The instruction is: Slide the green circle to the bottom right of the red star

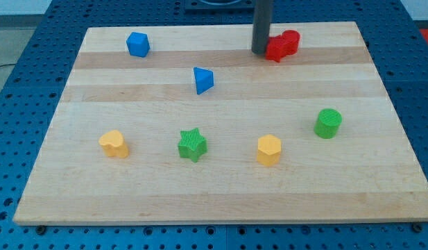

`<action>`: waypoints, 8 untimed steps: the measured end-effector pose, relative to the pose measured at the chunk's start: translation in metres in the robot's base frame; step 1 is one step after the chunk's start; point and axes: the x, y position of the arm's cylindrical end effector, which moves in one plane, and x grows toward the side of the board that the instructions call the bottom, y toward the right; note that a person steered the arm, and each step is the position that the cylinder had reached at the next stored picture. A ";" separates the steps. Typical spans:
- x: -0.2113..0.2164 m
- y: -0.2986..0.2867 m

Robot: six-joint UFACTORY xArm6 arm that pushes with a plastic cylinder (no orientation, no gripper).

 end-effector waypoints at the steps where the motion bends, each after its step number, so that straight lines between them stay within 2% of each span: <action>1: 0.007 -0.049; 2: 0.038 -0.038; 3: 0.090 0.015; 4: 0.112 0.093; 5: 0.168 0.139; 6: 0.238 0.153; 7: 0.204 0.094; 8: 0.163 0.071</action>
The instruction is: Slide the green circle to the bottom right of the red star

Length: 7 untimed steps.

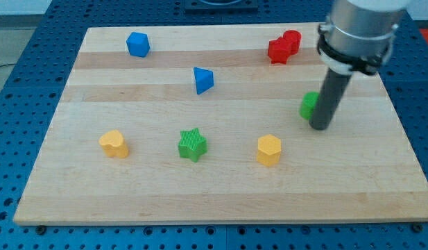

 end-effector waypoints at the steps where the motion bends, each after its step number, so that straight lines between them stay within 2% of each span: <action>1: -0.026 -0.014; 4: -0.097 -0.014; 5: -0.097 -0.014; 6: 0.027 -0.014; 7: 0.113 -0.012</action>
